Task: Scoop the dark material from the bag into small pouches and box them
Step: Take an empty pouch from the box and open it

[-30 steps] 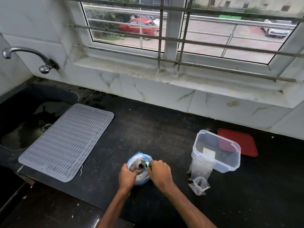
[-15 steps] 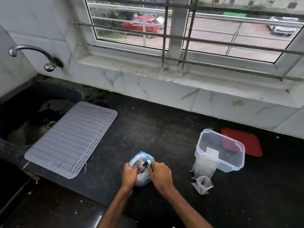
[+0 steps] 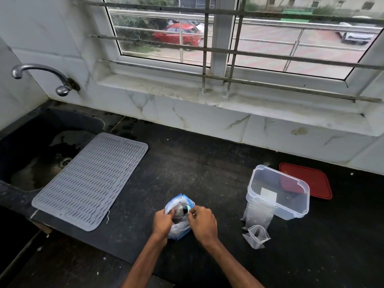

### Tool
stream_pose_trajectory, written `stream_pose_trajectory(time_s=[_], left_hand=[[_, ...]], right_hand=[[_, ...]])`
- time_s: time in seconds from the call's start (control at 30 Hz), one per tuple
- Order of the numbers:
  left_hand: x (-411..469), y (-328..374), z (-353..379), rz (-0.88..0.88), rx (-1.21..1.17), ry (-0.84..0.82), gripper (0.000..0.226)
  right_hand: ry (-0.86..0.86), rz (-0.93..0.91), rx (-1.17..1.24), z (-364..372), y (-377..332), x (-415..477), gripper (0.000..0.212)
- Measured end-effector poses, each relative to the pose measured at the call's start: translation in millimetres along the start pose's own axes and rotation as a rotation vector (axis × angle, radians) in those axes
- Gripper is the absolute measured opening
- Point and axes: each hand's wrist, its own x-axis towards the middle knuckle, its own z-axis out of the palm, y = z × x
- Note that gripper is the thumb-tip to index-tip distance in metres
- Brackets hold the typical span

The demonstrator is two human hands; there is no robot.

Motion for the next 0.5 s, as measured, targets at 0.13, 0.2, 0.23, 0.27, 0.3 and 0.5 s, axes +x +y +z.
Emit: stream_pose_trajectory(time_s=[0.13,0.2,0.23,0.27,0.3,0.5], left_hand=[[0.5,8.1,3.8,-0.015,-0.012,0.005,0.022],[3.4,9.3,5.9,0.009,0.015,0.008,0.024],[4.3,9.5,6.0,0.014,0.029,0.007,0.025],[3.8,9.8,6.2,0.017,0.034,0.009,0.025],[3.1,9.6,6.1,0.028,0.030,0.013,0.025],[0.2,8.9,4.4,0.122,-0.025,0.033,0.009]], right_hand=[[-0.028,0.046,0.058,-1.1,0.9,0.1,0.011],[-0.021,0.077,0.090,-0.2,3.2,2.4,0.015],[-0.022,0.093,0.104,0.2,4.5,3.5,0.016],[-0.024,0.103,0.114,1.5,6.0,5.0,0.016],[-0.025,0.108,0.118,1.5,6.4,5.7,0.016],[-0.031,0.092,0.112,2.4,5.5,6.2,0.015]])
